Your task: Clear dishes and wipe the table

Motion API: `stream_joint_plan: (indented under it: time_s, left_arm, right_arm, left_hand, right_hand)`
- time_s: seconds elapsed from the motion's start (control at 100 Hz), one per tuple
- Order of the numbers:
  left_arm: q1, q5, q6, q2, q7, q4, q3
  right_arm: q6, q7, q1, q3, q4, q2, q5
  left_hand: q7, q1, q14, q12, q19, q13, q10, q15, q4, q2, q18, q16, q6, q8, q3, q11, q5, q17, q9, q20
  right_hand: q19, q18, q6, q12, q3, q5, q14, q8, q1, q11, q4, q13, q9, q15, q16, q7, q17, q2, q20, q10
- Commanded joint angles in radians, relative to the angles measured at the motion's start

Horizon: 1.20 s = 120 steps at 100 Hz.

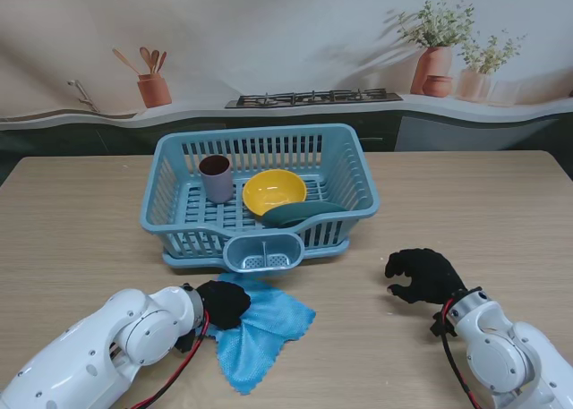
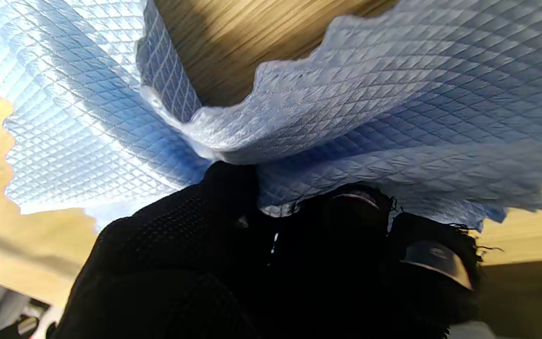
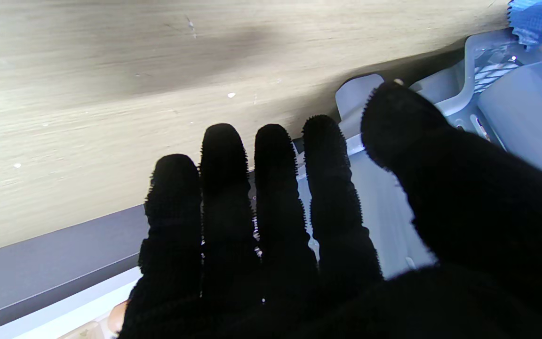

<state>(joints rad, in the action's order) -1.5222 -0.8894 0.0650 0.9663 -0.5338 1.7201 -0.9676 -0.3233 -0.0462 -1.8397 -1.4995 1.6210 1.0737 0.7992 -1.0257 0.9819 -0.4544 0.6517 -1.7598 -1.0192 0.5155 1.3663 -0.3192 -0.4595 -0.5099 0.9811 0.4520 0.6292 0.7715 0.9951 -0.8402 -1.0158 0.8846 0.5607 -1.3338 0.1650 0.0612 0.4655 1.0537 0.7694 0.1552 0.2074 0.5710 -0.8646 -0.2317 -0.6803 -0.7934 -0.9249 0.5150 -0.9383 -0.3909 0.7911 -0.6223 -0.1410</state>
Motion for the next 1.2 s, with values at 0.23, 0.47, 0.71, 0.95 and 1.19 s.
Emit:
stream_joint_plan:
  time_s: [0.23, 0.47, 0.71, 0.95, 1.19]
  left_arm:
    - [0.024, 0.036, -0.149, -0.028, -0.211, -0.033, 0.09]
    - [-0.173, -0.144, -0.106, 0.001, -0.131, 0.018, -0.135]
    - [-0.358, -0.299, -0.097, 0.036, 0.082, 0.048, -0.318]
    - [-0.402, -0.303, -0.116, 0.048, 0.202, 0.027, -0.35]
    - [-0.325, -0.191, -0.175, 0.034, 0.061, 0.037, -0.255]
  right_arm:
    - [-0.003, 0.012, -0.009, -0.002, 0.007, 0.002, -0.001]
    - [0.001, 0.016, -0.012, -0.002, 0.011, 0.002, 0.001]
    - [0.003, 0.017, -0.011, 0.0, 0.014, 0.001, 0.005]
    - [0.007, 0.019, -0.011, 0.003, 0.014, 0.001, 0.007]
    - [0.007, 0.017, -0.013, 0.002, 0.014, 0.001, 0.009]
  left_hand:
    - [-0.093, 0.205, 0.085, 0.063, -0.323, -0.095, 0.004, 0.231, 0.158, 0.092, 0.248, 0.018, -0.241, 0.115, -0.19, 0.121, 0.123, -0.062, -0.02, -0.011]
    - [-0.072, 0.225, 0.059, 0.068, -0.306, -0.079, 0.021, 0.222, 0.172, 0.091, 0.211, 0.017, -0.222, 0.121, -0.21, 0.105, 0.114, -0.059, -0.025, -0.011]
    - [-0.057, 0.233, 0.046, 0.069, -0.289, -0.065, 0.03, 0.207, 0.177, 0.093, 0.181, 0.017, -0.21, 0.122, -0.213, 0.098, 0.11, -0.056, -0.03, -0.019]
    - [-0.047, 0.239, 0.042, 0.067, -0.278, -0.061, 0.035, 0.202, 0.18, 0.089, 0.163, 0.016, -0.201, 0.121, -0.22, 0.096, 0.107, -0.053, -0.029, -0.026]
    - [-0.045, 0.238, 0.04, 0.065, -0.281, -0.069, 0.038, 0.197, 0.18, 0.083, 0.157, 0.012, -0.197, 0.12, -0.214, 0.095, 0.101, -0.055, -0.024, -0.026]
  right_hand:
    - [-0.008, 0.009, -0.001, -0.007, -0.016, -0.001, 0.017, -0.008, 0.019, 0.006, -0.016, -0.001, -0.008, 0.006, -0.002, -0.01, 0.007, -0.016, -0.008, -0.005]
    - [-0.008, 0.007, -0.001, -0.007, -0.016, -0.001, 0.018, -0.009, 0.019, 0.006, -0.016, 0.0, -0.007, 0.006, -0.002, -0.01, 0.008, -0.016, -0.008, -0.004]
    - [-0.007, 0.008, -0.002, -0.007, -0.015, -0.003, 0.017, -0.009, 0.02, 0.006, -0.016, -0.001, -0.007, 0.006, -0.002, -0.01, 0.008, -0.015, -0.008, -0.005]
    - [-0.008, 0.007, 0.0, -0.007, -0.015, -0.003, 0.018, -0.009, 0.022, 0.006, -0.016, 0.0, -0.007, 0.005, -0.001, -0.011, 0.007, -0.015, -0.008, -0.005]
    - [-0.008, 0.006, 0.0, -0.007, -0.014, -0.004, 0.017, -0.01, 0.022, 0.005, -0.016, 0.0, -0.007, 0.005, -0.002, -0.011, 0.008, -0.015, -0.008, -0.004]
